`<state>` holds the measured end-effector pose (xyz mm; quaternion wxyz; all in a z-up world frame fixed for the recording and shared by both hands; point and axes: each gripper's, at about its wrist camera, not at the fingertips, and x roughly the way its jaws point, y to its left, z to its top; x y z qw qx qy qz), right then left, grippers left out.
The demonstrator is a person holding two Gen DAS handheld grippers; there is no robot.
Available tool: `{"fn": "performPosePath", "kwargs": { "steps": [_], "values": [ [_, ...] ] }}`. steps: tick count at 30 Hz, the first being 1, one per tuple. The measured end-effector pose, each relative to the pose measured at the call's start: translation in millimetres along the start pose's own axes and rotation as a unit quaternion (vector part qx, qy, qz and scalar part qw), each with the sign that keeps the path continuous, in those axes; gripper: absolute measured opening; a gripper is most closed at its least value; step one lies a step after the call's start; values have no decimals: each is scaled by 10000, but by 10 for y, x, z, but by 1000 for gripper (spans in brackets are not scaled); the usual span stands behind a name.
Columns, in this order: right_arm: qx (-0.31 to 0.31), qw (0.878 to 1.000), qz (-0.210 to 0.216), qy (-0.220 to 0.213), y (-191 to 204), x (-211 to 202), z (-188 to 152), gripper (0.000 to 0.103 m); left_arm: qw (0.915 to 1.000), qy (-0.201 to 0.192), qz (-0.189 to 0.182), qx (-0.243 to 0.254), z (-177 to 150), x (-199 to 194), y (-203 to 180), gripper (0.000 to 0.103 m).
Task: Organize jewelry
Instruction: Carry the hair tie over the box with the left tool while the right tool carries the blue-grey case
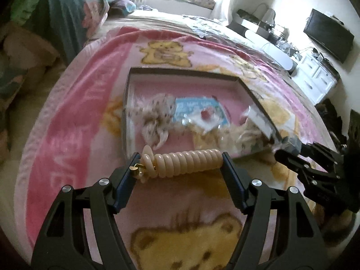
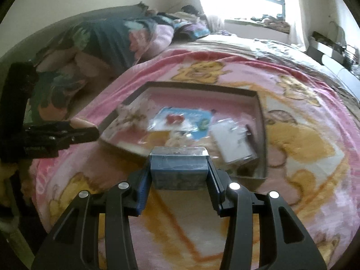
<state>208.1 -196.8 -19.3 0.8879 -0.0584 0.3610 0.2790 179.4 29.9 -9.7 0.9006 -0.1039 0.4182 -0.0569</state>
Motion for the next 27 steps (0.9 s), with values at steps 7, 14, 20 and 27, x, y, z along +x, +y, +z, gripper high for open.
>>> {"fn": "performPosePath", "kwargs": {
  "steps": [7,14,20,27],
  "values": [
    [205,9994,-280,-87,-269,19,57,43,9999,-16,77,86,226,171,-130,63],
    [373,9983,-452,-18,-453,141,63,43,9997,24,172,168,314,349,-211,63],
    [498,9974,-493,139,-578,292,52,43,9995,109,239,170,312,501,-220,63],
    [453,9977,-436,257,-574,442,29,43,9993,181,298,111,285,602,-167,63]
  ]
}}
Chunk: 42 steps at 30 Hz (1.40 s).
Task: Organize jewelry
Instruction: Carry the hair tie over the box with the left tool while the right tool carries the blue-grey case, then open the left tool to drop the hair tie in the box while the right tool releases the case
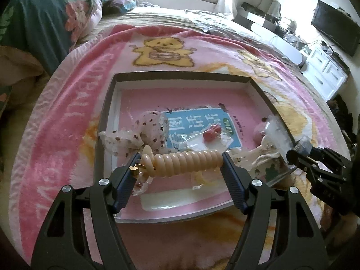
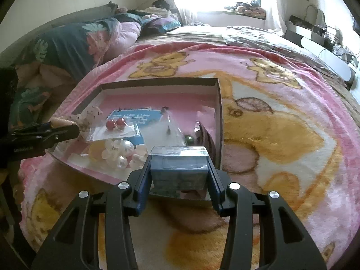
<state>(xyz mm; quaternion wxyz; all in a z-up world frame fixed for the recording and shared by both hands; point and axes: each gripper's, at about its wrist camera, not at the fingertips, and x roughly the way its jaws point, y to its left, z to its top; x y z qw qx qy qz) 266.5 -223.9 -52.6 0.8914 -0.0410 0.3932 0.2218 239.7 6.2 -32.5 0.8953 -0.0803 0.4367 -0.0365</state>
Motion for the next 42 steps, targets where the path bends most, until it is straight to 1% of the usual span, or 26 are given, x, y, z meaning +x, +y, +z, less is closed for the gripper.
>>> {"fn": "performPosePath", "kwargs": {
  "steps": [10,15,18,24,26,27,29,32,34,36,41,42],
  "values": [
    [-171,9998,102,38,117,86,-43,43,9999,74,52,-98,-56,81,79,64],
    [-293,9995,75,54,174,94,-69,45,9998,129,54,-129,-90,106,99,64],
    [-285,9995,86,67,189,95,-74,53,9998,149,48,-147,-98,110,109,64],
    [-204,9998,86,7,178,32,-85,64,9998,156,48,-147,-92,104,110,64],
    [-186,9998,68,-32,172,-6,-84,69,9998,153,56,-144,-87,105,113,64],
    [-177,9998,59,-56,170,-21,-85,74,9998,149,53,-144,-85,100,114,64],
    [-155,9998,64,-121,166,-69,-83,76,9998,145,61,-142,-84,100,109,65],
    [-145,9998,42,-158,159,-121,-78,79,9997,158,56,-153,-83,102,109,69],
    [-125,9997,22,-204,147,-163,-80,85,9998,153,58,-144,-84,102,107,71],
    [-96,9997,32,-228,143,-206,-84,87,9998,142,74,-130,-82,92,106,73],
    [-51,9994,13,-348,142,-358,-72,89,9998,112,114,-124,-37,3,79,82],
    [-56,9993,-5,-367,145,-391,-74,92,9998,104,116,-126,-34,-27,77,83]
  ]
}}
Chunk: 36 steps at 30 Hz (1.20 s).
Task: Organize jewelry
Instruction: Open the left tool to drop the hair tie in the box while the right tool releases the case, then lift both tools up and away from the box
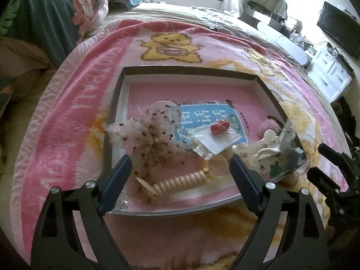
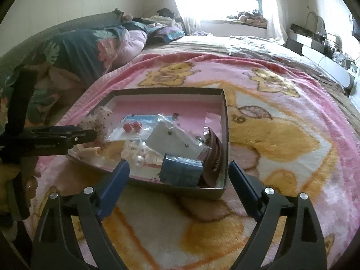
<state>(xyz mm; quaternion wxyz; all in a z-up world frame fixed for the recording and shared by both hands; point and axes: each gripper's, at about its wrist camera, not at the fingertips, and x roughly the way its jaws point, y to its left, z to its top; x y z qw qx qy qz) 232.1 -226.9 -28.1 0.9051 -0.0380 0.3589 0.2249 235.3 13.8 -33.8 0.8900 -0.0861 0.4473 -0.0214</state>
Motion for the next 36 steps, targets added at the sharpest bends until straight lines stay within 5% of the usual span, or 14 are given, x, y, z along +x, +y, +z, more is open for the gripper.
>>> {"fn": "performPosePath", "kwargs": {
  "steps": [5,20,36],
  "values": [
    [-17,9998,-46,-186,44,-208,12,96,9999,-132,0,46,-15,-203,-70,93],
    [71,9982,-137,-574,164,-880,-130,99,9984,-574,21,-13,-463,-980,-142,94],
    [271,9983,-247,-445,336,-1081,-621,99,9974,-708,87,-37,-1025,-1272,-133,94]
  ]
}}
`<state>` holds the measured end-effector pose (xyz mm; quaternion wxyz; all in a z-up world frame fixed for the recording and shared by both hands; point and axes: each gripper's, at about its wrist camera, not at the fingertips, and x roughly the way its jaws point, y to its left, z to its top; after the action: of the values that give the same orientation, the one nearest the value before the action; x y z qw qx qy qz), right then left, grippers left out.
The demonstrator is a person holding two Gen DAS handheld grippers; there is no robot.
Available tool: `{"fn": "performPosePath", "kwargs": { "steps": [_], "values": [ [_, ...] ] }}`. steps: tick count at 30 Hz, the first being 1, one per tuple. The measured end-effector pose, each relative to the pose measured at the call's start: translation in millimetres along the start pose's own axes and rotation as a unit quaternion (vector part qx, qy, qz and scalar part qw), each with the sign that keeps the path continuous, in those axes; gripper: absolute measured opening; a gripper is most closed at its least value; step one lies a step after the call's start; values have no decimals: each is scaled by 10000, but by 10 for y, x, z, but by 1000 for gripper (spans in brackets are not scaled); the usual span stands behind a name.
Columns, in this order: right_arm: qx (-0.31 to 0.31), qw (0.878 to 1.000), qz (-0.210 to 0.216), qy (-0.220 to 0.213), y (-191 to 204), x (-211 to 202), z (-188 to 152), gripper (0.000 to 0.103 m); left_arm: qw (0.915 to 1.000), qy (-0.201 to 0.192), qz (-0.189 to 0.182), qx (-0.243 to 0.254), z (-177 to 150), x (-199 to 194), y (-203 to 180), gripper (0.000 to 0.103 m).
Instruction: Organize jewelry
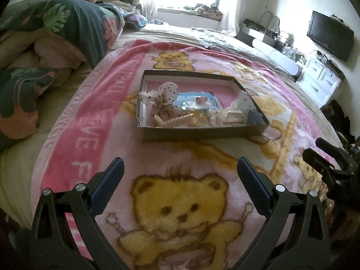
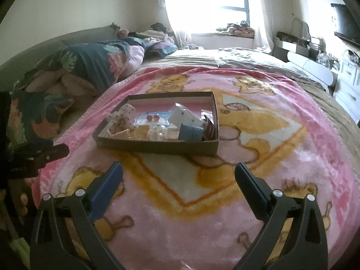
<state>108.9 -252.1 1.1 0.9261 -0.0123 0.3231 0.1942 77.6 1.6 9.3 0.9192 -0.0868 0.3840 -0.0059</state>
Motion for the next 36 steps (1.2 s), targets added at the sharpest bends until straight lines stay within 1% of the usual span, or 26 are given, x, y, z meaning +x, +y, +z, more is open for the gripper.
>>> {"fn": "performPosePath", "kwargs": {
  "steps": [5,18,24,36],
  "values": [
    [66,10000,41,52,4,-22,-34,99,10000,19,-14,-22,-69,-19,8,94],
    [-2,9999,48,105,49,-22,-60,99,10000,12,-86,-5,-108,-63,-48,94],
    [6,9999,47,109,50,-21,-66,99,10000,49,-2,12,-100,-64,-67,94],
    [-31,9999,40,154,66,-3,-104,99,10000,46,8,24,-93,-66,-74,94]
  ]
}}
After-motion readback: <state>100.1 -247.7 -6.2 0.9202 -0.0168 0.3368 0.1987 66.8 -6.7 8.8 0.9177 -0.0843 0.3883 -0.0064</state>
